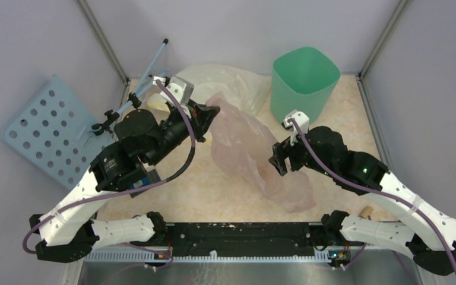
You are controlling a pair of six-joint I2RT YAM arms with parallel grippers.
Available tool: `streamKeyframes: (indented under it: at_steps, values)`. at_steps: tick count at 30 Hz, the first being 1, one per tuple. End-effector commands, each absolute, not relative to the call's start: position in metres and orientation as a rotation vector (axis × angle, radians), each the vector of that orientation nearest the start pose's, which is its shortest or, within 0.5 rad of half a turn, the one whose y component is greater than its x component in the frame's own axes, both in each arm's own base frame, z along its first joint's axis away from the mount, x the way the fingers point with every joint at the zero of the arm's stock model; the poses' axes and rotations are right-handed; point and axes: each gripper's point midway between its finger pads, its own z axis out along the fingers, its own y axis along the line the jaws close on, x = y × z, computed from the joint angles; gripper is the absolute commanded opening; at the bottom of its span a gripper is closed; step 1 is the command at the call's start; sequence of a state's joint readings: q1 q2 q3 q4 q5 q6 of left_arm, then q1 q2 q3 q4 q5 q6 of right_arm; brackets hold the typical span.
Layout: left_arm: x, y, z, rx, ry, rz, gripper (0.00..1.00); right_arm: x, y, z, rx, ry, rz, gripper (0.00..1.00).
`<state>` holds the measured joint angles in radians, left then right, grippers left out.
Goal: Put the trash bags into the trash bin
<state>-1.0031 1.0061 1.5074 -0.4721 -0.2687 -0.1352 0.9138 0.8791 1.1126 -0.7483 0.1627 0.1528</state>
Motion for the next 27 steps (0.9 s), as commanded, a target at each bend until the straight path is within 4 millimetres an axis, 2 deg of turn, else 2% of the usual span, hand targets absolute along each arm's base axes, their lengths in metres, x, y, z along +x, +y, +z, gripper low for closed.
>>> streamKeyframes:
  at_steps: [1,3,5,9,11,14,19,22,25,27]
  values:
    - [0.201,-0.229,0.477,0.426,1.496,-0.678,0.0,0.186,0.195,0.289,-0.63,1.982,0.463,0.73]
    - [0.203,-0.225,0.468,0.415,1.524,-0.656,0.0,0.186,0.187,0.288,-0.589,2.004,0.435,0.69]
    - [0.204,-0.223,0.458,0.408,1.546,-0.64,0.0,0.182,0.184,0.286,-0.584,2.023,0.438,0.61]
    - [0.203,-0.214,0.447,0.383,1.562,-0.617,0.0,0.178,0.179,0.283,-0.571,2.038,0.443,0.36]
    - [0.202,-0.209,0.445,0.369,1.58,-0.611,0.0,0.181,0.177,0.29,-0.54,2.018,0.435,0.23]
    - [0.197,-0.207,0.449,0.371,1.579,-0.638,0.0,0.193,0.171,0.315,-0.44,1.945,0.414,0.02]
    - [0.206,-0.206,0.453,0.373,1.527,-0.585,0.0,0.217,0.157,0.358,-0.264,1.811,0.349,0.0]
    - [0.215,-0.208,0.455,0.36,1.524,-0.54,0.0,0.227,0.151,0.376,-0.186,1.764,0.306,0.0]
    - [0.222,-0.212,0.447,0.349,1.535,-0.517,0.0,0.23,0.147,0.379,-0.157,1.759,0.284,0.0]
    - [0.227,-0.213,0.43,0.335,1.563,-0.493,0.0,0.229,0.145,0.37,-0.162,1.773,0.275,0.0]
